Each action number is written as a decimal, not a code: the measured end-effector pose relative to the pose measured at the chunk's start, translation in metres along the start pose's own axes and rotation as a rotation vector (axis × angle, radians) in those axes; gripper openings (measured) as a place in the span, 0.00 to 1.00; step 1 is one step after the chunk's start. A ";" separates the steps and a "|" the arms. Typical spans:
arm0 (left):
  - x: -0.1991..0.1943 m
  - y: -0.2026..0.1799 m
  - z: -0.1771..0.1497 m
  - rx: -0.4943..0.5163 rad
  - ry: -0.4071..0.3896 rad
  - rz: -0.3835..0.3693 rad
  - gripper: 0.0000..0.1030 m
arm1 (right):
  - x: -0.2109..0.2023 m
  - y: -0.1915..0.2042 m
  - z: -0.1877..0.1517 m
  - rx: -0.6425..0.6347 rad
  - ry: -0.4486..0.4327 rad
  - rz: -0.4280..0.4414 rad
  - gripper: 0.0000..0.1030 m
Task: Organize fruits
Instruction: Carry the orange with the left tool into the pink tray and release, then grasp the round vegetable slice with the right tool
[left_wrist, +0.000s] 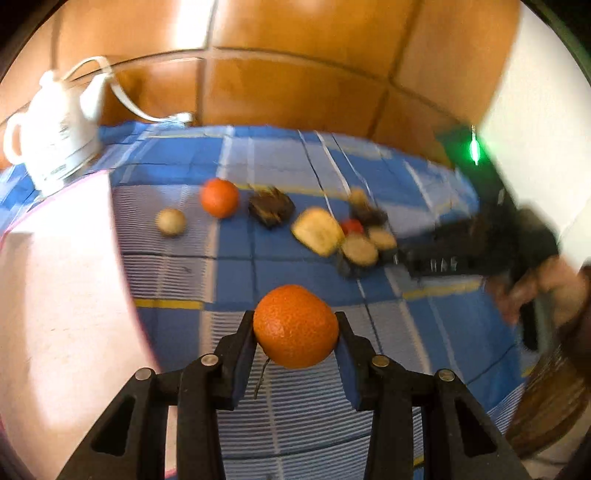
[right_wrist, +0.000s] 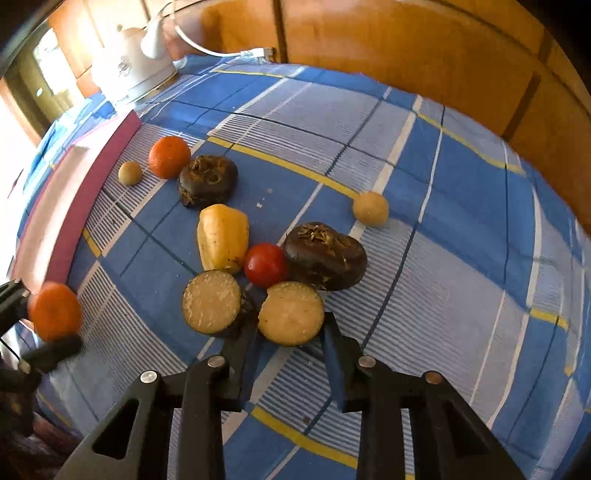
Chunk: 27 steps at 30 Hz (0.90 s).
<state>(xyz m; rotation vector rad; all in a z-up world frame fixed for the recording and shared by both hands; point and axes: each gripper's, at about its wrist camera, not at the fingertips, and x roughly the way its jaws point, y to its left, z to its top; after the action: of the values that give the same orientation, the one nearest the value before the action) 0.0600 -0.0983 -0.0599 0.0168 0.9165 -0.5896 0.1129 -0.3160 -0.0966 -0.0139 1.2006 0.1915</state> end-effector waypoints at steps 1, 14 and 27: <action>-0.012 0.012 0.006 -0.045 -0.030 0.005 0.40 | 0.000 0.001 0.000 -0.005 0.000 -0.005 0.31; -0.023 0.180 0.041 -0.372 -0.048 0.377 0.40 | -0.002 0.011 -0.012 -0.070 0.020 -0.093 0.31; -0.047 0.174 0.034 -0.348 -0.149 0.472 0.74 | -0.002 0.014 -0.014 -0.099 0.020 -0.106 0.30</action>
<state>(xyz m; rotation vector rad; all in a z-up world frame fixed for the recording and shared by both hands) 0.1482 0.0621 -0.0434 -0.1194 0.8222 0.0106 0.0967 -0.3041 -0.0986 -0.1660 1.2062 0.1578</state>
